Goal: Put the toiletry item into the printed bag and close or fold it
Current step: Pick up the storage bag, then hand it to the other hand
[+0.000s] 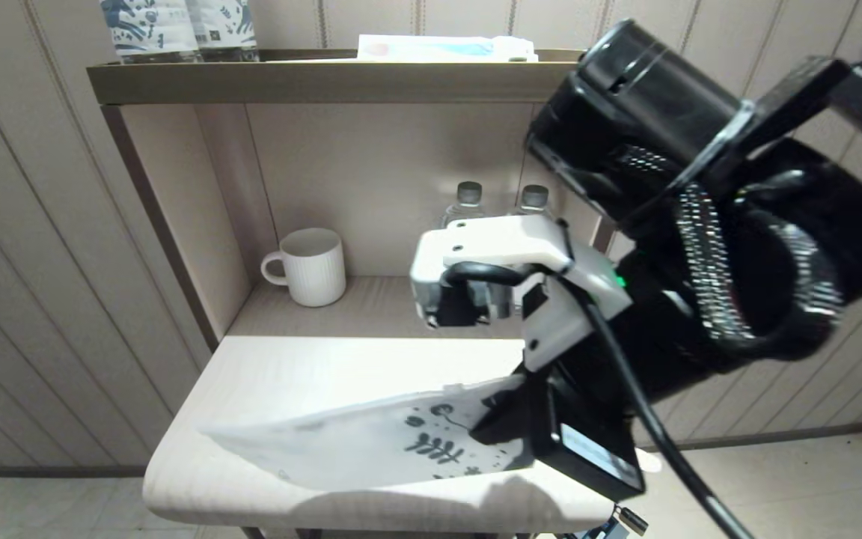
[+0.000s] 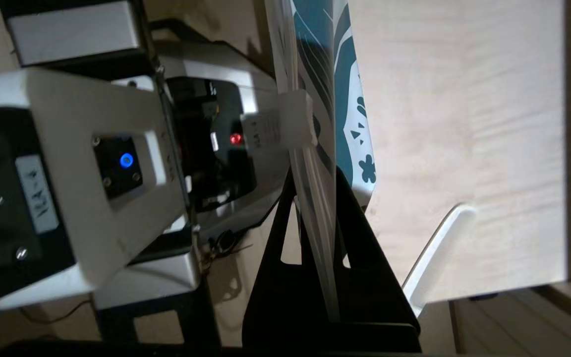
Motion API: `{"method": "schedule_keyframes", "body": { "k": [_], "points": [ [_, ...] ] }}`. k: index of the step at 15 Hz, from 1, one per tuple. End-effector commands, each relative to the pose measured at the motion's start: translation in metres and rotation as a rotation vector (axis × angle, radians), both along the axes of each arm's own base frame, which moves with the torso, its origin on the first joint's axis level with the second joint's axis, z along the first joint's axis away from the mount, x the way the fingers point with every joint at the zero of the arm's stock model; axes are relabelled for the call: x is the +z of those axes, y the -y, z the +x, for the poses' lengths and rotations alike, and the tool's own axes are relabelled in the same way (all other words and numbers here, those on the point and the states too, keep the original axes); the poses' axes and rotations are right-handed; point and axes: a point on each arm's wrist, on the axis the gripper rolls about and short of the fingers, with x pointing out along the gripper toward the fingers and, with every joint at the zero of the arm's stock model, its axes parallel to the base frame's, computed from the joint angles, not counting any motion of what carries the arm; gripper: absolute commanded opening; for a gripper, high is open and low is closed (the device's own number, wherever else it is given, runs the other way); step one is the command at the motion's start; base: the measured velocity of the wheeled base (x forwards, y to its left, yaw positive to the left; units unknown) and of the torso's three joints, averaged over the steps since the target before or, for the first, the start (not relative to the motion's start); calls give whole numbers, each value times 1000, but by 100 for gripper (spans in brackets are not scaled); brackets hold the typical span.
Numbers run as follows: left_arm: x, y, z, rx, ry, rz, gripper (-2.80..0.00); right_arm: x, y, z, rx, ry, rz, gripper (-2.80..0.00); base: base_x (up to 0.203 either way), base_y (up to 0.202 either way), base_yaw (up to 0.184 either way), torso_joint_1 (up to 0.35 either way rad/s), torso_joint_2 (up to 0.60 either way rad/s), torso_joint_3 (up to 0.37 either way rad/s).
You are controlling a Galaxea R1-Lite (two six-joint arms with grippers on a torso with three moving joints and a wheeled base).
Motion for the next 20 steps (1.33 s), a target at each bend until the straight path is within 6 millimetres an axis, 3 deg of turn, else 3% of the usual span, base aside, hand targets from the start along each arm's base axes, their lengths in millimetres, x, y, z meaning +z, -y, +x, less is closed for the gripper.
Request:
{"method": "schedule_keyframes", "body": {
  "k": [1,4,9,14,15,20],
  "points": [
    [-11,18,51,-115,-127,10,-280,-13,-21,15,7,17,22,-280,0,0,0,0,0,0],
    [-17,30,74,-260,-143,-44,-280,-14,-34,19,29,43,78,-280,0,0,0,0,0,0],
    [-9,34,74,-544,-199,-179,-280,-13,-32,22,59,6,119,-280,0,0,0,0,0,0],
    [-24,38,89,-568,-192,-151,-280,-13,-28,34,37,13,145,-280,0,0,0,0,0,0],
    [-29,39,94,-569,-182,-135,0,-14,-28,36,39,4,148,-280,0,0,0,0,0,0],
    [-21,51,105,-507,-197,-66,0,-16,-25,47,59,-35,200,-280,0,0,0,0,0,0]
  ]
}}
